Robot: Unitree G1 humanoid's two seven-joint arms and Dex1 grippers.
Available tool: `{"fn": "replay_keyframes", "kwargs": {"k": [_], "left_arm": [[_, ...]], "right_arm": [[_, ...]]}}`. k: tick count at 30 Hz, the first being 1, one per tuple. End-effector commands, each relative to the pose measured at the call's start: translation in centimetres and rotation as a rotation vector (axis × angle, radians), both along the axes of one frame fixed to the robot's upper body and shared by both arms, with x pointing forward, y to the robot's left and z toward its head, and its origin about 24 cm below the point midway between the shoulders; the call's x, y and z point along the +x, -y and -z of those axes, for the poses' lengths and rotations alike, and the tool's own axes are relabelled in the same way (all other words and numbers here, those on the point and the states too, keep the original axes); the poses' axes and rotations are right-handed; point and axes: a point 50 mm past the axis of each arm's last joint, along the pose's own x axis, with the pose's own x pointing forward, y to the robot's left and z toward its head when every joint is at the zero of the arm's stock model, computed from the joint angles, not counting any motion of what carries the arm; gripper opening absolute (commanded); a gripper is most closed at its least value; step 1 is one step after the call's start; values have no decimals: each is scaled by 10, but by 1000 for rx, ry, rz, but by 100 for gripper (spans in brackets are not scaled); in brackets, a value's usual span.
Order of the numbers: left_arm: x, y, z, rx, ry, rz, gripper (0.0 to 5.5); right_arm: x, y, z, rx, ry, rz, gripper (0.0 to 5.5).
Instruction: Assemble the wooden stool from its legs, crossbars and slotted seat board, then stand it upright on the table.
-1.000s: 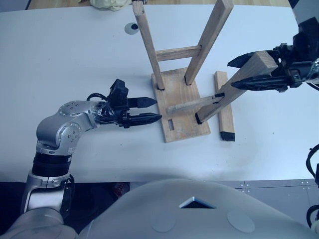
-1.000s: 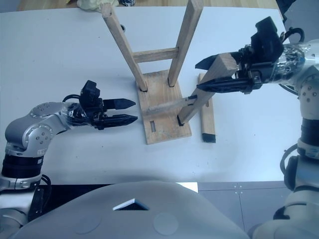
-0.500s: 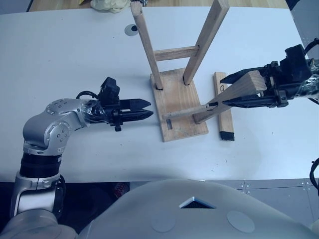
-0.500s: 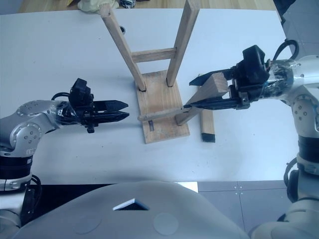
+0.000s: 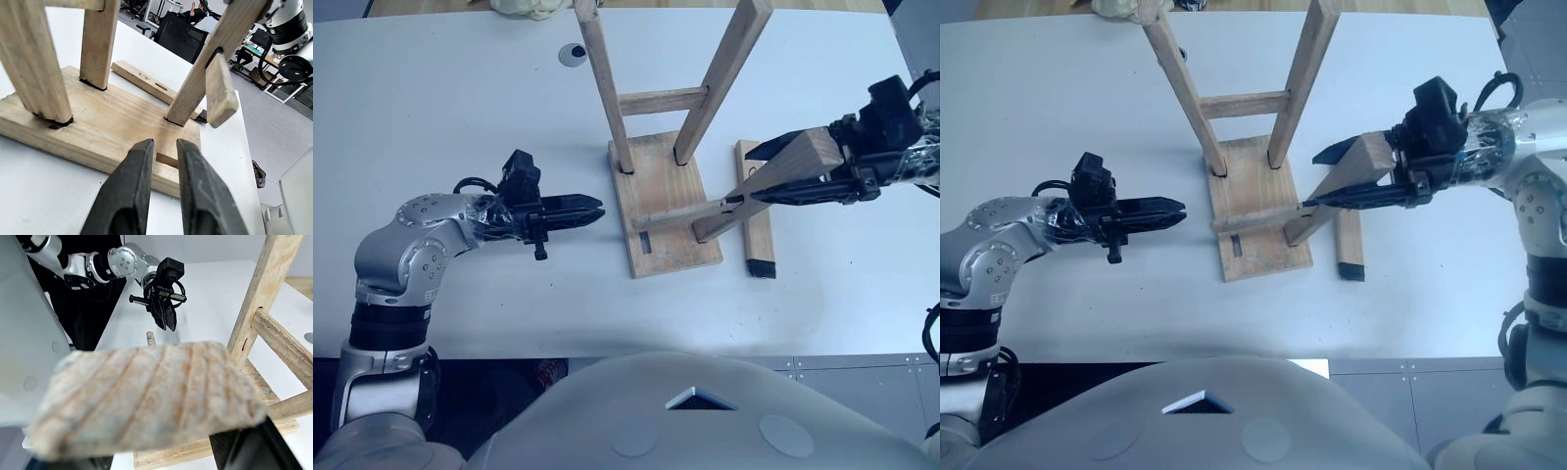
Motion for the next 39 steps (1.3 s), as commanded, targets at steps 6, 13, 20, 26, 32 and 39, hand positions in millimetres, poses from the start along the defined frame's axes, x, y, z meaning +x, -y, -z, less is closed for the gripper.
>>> {"fn": "replay_keyframes", "kwargs": {"k": [6, 13, 20, 26, 32, 39], "left_arm": [[5, 0, -3, 22, 30, -18, 79], [6, 0, -4, 25, 33, -19, 79], [5, -1, -4, 22, 33, -23, 79], [5, -1, -5, 17, 35, -26, 79], [4, 0, -5, 16, 37, -32, 79], [-5, -5, 1, 16, 32, -97, 79]], "right_arm": [[-2, 6, 7, -33, -94, 45, 250], [-3, 5, 7, -19, -83, 58, 362], [-7, 16, 1, -49, -116, 29, 362], [-4, 27, 14, -202, -53, 73, 362], [-6, 39, 45, -438, -30, 132, 362], [-4, 48, 62, -406, -173, 688, 407]]}}
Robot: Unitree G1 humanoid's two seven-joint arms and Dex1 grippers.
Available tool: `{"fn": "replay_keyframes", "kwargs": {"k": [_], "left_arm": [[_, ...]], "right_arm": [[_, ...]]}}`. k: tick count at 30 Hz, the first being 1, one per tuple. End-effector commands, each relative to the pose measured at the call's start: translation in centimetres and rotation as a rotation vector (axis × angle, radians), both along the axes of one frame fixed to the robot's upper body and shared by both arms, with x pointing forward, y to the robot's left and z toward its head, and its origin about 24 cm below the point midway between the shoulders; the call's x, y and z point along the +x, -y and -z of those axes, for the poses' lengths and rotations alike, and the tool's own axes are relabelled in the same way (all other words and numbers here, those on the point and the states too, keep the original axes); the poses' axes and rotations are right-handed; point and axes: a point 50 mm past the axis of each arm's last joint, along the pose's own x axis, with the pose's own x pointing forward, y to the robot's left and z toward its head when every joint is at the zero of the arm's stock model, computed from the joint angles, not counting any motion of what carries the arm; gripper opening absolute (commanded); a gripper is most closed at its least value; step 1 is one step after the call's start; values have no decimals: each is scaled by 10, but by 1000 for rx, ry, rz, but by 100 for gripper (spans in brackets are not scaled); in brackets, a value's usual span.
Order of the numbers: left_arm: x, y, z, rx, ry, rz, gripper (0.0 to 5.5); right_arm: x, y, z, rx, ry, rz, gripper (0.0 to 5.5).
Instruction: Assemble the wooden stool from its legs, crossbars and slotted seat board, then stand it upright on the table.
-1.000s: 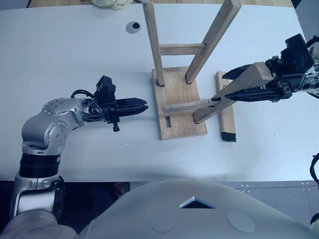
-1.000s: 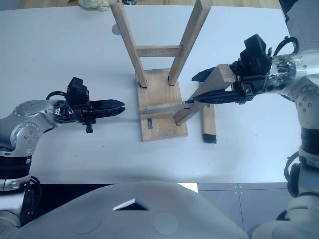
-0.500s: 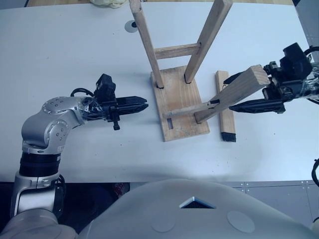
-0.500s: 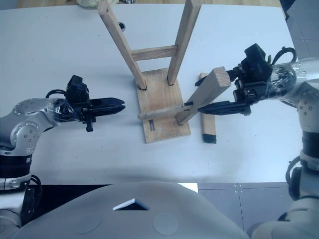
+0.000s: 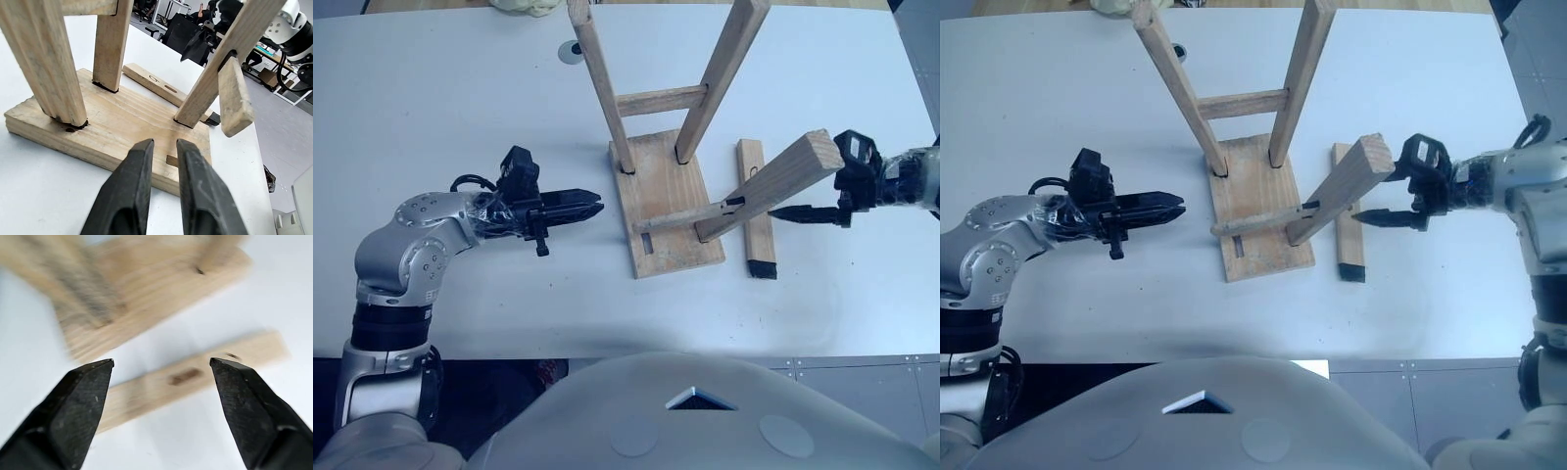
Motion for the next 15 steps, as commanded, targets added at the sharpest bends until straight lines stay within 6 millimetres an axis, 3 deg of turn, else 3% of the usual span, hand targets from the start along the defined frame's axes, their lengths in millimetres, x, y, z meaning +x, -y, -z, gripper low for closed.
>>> {"fn": "replay_keyframes", "kwargs": {"k": [1, 3, 10, 15], "left_arm": [[-8, -6, 2, 5, 6, -61, 79], [-11, -10, 2, 7, 8, -89, 79], [-9, -21, -1, 13, 41, -165, 79], [-5, -21, -4, 1, 71, -186, 79]], "right_arm": [[-11, -1, 11, 55, -56, 303, 419], [-15, -8, 13, 70, -78, 386, 444], [-28, -25, 26, 39, -153, 466, 444], [-39, -26, 50, -102, -173, 462, 444]]}}
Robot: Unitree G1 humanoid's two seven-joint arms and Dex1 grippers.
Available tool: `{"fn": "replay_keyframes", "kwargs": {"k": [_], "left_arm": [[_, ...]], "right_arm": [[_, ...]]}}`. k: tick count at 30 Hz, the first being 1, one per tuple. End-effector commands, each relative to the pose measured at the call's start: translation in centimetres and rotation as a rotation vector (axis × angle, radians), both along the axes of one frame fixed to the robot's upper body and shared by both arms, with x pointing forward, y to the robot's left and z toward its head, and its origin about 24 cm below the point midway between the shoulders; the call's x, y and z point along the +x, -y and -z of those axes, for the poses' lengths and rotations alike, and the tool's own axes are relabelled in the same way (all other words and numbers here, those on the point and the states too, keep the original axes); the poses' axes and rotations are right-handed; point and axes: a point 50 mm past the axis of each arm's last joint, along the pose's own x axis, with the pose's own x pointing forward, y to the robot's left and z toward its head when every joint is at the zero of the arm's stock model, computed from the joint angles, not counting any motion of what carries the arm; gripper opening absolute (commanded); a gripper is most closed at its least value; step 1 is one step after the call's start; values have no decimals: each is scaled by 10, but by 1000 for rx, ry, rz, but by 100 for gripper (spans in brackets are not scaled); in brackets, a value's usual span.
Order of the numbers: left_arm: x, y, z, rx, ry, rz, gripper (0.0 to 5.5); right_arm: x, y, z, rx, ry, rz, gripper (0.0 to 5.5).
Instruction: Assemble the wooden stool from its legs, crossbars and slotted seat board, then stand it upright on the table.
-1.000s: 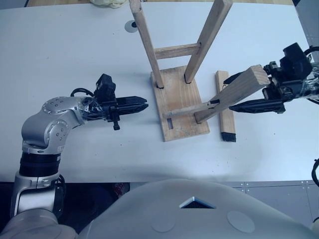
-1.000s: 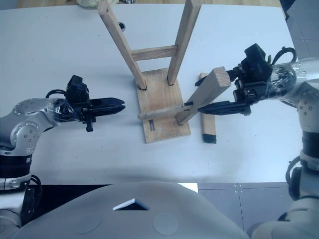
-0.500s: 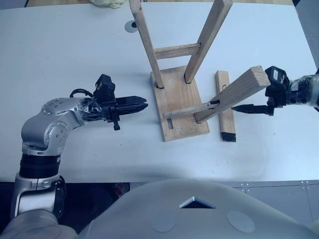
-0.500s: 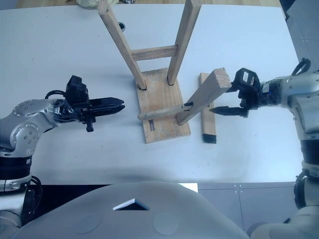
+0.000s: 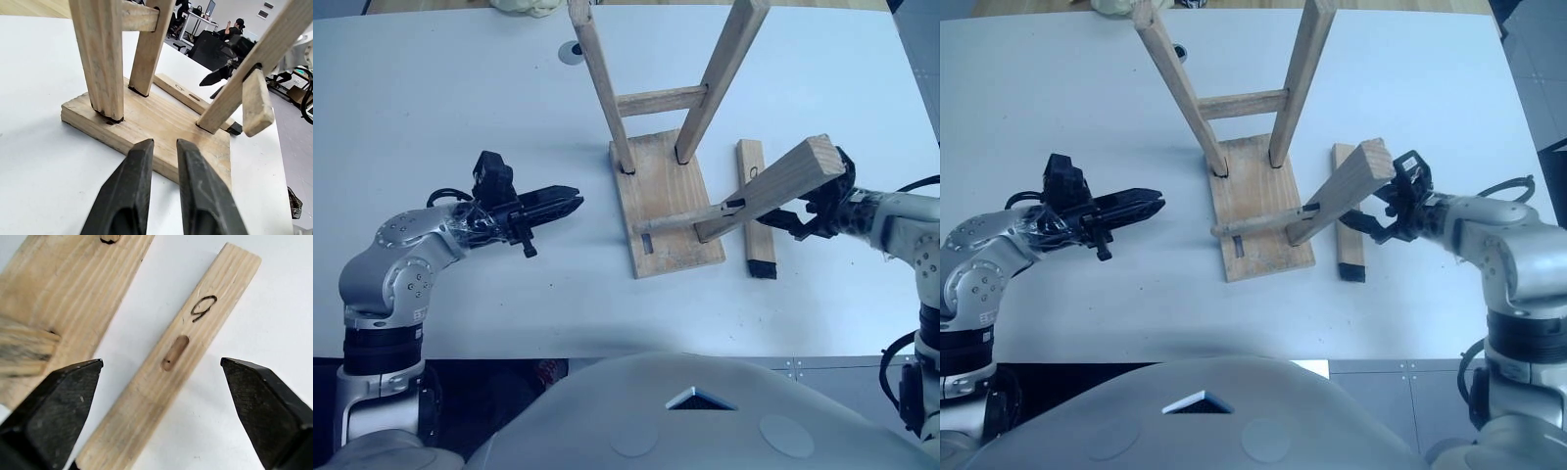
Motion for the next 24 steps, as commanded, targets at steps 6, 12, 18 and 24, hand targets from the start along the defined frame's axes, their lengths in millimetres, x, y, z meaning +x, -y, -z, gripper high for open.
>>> {"fn": "replay_keyframes", "kwargs": {"k": [6, 12, 18, 24], "left_arm": [[9, -6, -14, -3, 86, -50, 79], [20, -12, -23, -13, 200, -151, 79], [31, -12, -40, -161, 234, -191, 79], [31, -3, -56, -245, 260, -90, 165]], "right_arm": [[-13, 4, 36, -149, -56, 18, 343], [-3, 23, 33, -233, 17, 95, 249], [34, 51, 7, -357, 381, 264, 201], [71, 64, -77, -261, 896, 471, 201]]}}
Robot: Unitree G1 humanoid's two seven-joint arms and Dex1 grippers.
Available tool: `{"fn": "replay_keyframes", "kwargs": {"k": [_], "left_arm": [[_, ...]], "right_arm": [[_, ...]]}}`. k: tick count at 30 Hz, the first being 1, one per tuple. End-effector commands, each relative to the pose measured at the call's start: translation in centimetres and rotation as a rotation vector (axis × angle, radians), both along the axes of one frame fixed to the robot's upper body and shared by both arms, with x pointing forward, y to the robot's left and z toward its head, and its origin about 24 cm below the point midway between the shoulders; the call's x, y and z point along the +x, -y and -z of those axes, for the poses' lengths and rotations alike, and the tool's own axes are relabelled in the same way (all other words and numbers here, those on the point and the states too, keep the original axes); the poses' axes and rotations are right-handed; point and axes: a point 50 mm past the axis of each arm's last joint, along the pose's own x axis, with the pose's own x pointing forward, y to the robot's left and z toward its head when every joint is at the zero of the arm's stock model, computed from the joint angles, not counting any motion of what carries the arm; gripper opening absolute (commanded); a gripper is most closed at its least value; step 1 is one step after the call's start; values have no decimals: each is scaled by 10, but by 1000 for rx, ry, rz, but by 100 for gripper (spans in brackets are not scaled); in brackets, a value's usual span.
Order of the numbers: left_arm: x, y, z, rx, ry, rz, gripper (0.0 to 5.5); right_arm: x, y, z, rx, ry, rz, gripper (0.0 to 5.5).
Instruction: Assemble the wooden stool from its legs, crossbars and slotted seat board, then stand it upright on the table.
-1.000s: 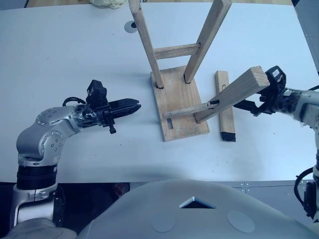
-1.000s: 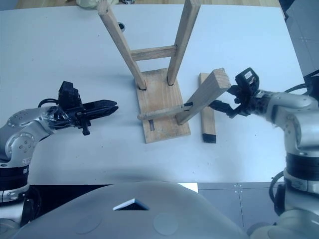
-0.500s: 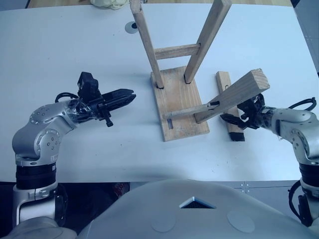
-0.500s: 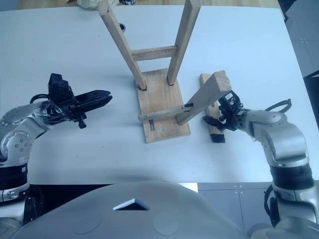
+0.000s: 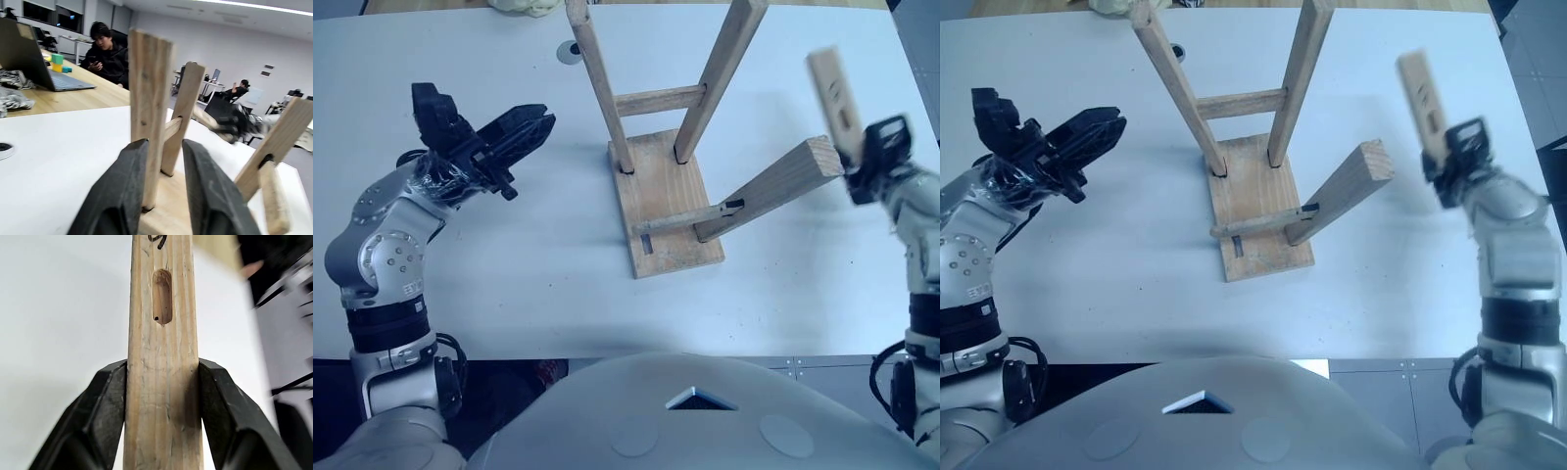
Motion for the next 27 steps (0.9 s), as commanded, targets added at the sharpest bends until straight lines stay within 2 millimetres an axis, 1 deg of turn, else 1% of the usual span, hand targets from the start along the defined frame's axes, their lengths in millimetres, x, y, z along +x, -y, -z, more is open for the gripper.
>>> {"fn": "replay_keyframes", "kwargs": {"k": [1, 4, 7, 9, 12, 14, 16, 18, 20, 22, 25, 27], "left_arm": [[1, 5, -13, -33, 33, 60, 176], [0, 8, -22, -92, 53, 100, 226], [-3, 11, -35, -171, 86, 154, 259], [-5, 12, -43, -208, 104, 185, 297], [-5, 16, -57, -255, 141, 221, 349], [-4, 21, -62, -259, 159, 238, 381], [-1, 26, -67, -263, 181, 239, 418], [3, 28, -73, -293, 198, 226, 441], [3, 32, -77, -324, 204, 244, 443], [0, 40, -82, -368, 208, 285, 443], [0, 55, -86, -403, 197, 326, 443], [1, 61, -86, -416, 187, 336, 443]], "right_arm": [[15, -9, -53, 132, 301, -60, 201], [19, -17, -87, 233, 406, -191, 201], [14, -30, -127, 380, 441, -460, 201], [2, -38, -145, 433, 407, -675, 201], [-19, -55, -160, 436, 219, -1020, 201], [-27, -63, -161, 415, 100, -1167, 201], [-29, -70, -158, 383, 23, -1246, 201], [-33, -78, -153, 381, -44, -1327, 201], [-39, -89, -146, 393, -125, -1418, 201], [-39, -98, -139, 389, -180, -1460, 201], [-38, -113, -131, 392, -223, -1512, 201], [-39, -118, -128, 397, -244, -1531, 201]]}}
